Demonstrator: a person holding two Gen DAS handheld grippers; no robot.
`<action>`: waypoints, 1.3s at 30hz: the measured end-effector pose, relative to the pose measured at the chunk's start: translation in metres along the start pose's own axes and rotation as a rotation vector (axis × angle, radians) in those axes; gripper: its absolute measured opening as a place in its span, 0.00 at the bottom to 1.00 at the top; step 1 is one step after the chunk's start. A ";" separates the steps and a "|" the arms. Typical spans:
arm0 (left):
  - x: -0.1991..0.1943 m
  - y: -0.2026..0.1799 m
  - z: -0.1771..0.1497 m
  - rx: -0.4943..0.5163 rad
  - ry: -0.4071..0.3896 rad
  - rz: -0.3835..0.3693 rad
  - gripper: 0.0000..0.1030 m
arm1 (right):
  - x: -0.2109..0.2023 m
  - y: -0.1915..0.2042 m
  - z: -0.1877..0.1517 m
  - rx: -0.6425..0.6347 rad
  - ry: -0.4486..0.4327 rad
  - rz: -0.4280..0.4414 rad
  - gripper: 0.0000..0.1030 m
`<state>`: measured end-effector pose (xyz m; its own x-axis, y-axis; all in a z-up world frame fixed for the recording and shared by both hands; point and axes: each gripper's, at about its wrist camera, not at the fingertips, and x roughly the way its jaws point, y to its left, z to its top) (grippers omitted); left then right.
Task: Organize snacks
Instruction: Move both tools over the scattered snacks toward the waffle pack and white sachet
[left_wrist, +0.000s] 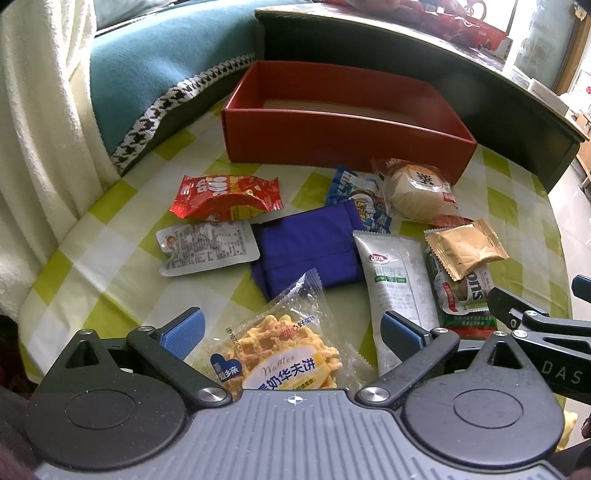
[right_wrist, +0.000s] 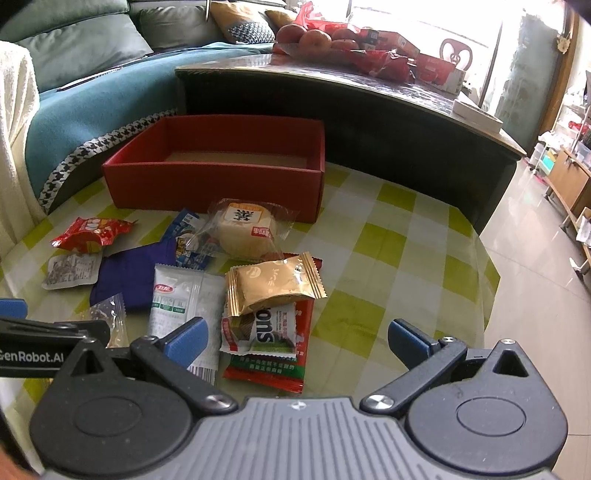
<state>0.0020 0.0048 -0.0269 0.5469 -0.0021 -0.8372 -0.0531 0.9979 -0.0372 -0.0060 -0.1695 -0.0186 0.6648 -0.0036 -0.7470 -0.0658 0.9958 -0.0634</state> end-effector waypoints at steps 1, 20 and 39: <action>0.000 0.000 0.000 0.000 0.001 0.001 0.99 | 0.000 0.000 0.000 0.000 0.000 0.000 1.00; 0.000 -0.002 0.002 0.002 0.015 0.013 0.98 | 0.002 0.001 0.000 -0.001 0.008 0.002 1.00; 0.000 -0.001 0.000 0.004 0.022 0.017 0.98 | 0.004 0.003 -0.003 -0.003 0.022 0.005 1.00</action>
<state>0.0025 0.0034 -0.0269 0.5277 0.0133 -0.8494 -0.0585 0.9981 -0.0208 -0.0056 -0.1670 -0.0232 0.6481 -0.0009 -0.7615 -0.0712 0.9955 -0.0618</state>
